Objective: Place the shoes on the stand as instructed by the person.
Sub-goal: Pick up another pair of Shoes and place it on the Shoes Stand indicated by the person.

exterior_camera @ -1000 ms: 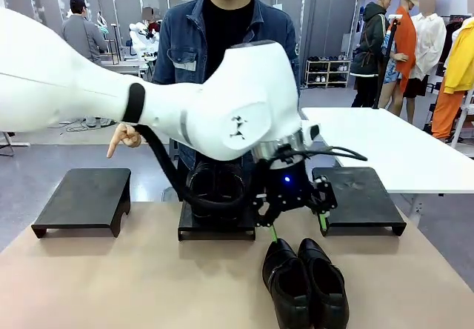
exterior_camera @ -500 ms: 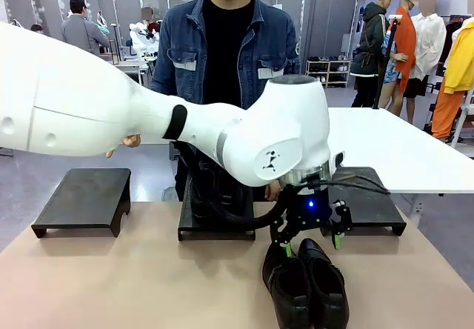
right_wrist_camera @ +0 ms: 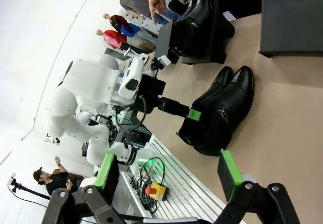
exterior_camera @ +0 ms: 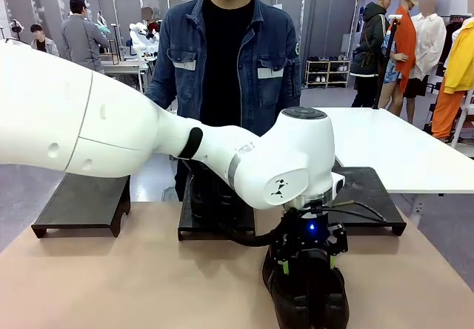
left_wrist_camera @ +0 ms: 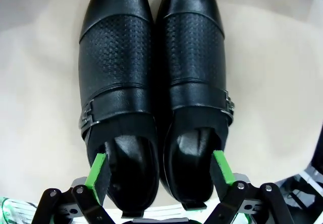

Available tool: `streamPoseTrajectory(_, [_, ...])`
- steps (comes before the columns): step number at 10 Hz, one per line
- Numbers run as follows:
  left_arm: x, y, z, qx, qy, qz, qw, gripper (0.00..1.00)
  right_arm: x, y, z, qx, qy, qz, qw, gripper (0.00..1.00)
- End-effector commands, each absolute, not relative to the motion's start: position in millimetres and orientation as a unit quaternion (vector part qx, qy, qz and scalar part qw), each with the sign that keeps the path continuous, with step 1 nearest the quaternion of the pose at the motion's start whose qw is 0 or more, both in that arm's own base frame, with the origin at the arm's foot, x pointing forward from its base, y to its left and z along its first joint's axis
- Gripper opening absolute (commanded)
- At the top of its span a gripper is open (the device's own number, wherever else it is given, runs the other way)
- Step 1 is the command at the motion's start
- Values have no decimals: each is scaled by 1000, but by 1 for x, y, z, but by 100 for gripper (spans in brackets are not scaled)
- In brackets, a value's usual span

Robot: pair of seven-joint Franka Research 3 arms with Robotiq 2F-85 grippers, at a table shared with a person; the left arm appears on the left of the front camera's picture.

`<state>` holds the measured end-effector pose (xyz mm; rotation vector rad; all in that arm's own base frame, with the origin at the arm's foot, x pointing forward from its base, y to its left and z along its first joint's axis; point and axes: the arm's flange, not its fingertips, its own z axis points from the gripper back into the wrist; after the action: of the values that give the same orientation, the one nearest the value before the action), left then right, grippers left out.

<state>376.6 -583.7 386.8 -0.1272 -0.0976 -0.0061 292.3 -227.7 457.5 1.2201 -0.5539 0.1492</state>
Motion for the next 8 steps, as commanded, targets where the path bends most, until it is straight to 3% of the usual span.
streamPoseTrajectory(1, [376,-594,372,-37,-63,10,997,100,292,-229,459,568,-261,70,777,100])
streamPoseTrajectory(5, [376,-597,357,-31,-63,-2,997,100,292,-229,459,568,-261,70,777,100])
streamPoseTrajectory(6, [375,-597,356,-27,-65,-7,997,88,292,-229,459,568,-261,70,777,100])
streamPoseTrajectory(7, [375,-597,354,-16,-56,-20,998,43,292,-229,459,568,-261,70,777,100])
streamPoseTrajectory(8, [376,-596,352,-13,-43,-18,999,30,292,-229,459,568,-261,70,777,100])
